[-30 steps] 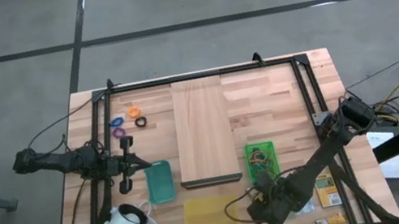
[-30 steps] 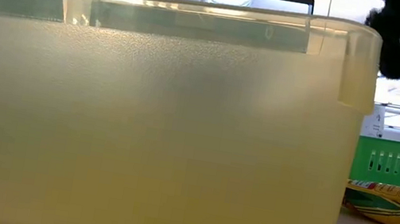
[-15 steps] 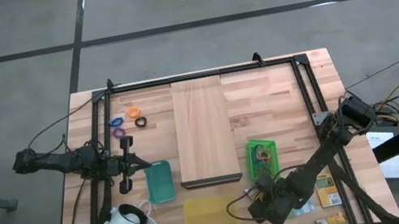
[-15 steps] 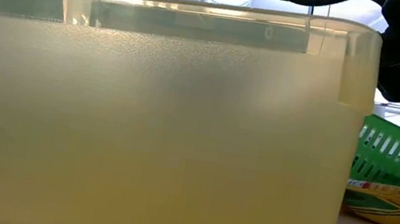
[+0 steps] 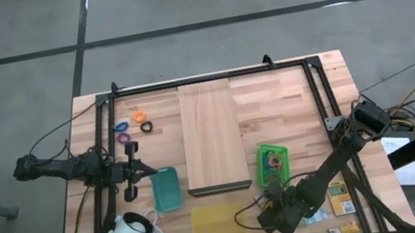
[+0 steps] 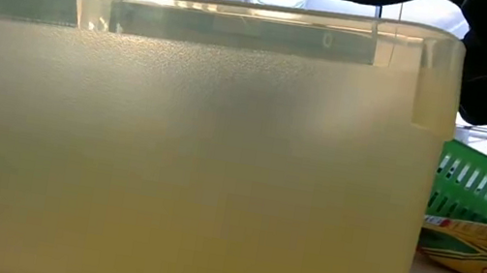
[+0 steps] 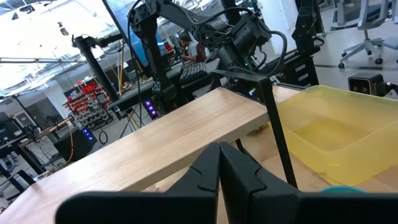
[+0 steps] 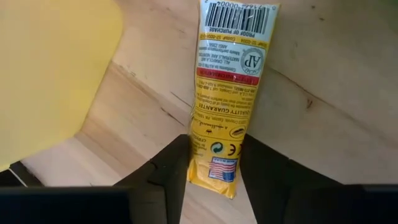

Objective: Pick & Place Office Desk Supplies
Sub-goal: Put the top small yellow crayon box into the yellow bin

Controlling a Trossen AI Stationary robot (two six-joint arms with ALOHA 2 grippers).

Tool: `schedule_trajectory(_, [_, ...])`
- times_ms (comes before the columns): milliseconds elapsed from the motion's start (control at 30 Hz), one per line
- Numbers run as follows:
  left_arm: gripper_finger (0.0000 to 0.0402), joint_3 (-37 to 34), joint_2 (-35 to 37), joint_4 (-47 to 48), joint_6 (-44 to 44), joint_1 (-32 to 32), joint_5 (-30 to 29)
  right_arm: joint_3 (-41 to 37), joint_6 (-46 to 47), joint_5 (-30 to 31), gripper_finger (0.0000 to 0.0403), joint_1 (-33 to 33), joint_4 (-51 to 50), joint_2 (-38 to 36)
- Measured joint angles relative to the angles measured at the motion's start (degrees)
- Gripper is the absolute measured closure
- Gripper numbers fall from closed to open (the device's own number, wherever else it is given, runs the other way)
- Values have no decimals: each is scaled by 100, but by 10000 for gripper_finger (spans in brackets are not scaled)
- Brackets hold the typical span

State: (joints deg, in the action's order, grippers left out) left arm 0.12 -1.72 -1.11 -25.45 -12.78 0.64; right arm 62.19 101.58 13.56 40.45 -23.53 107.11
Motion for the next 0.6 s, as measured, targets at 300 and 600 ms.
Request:
schedule_trajectory(300, [390,0,0,-1,0,0,0,168,-6,-72,282,25,-20,-47])
schedule_trajectory(600, [390,-1,-2,-1,0,0,0,1023,-1262,-61,282,138,-325,-106])
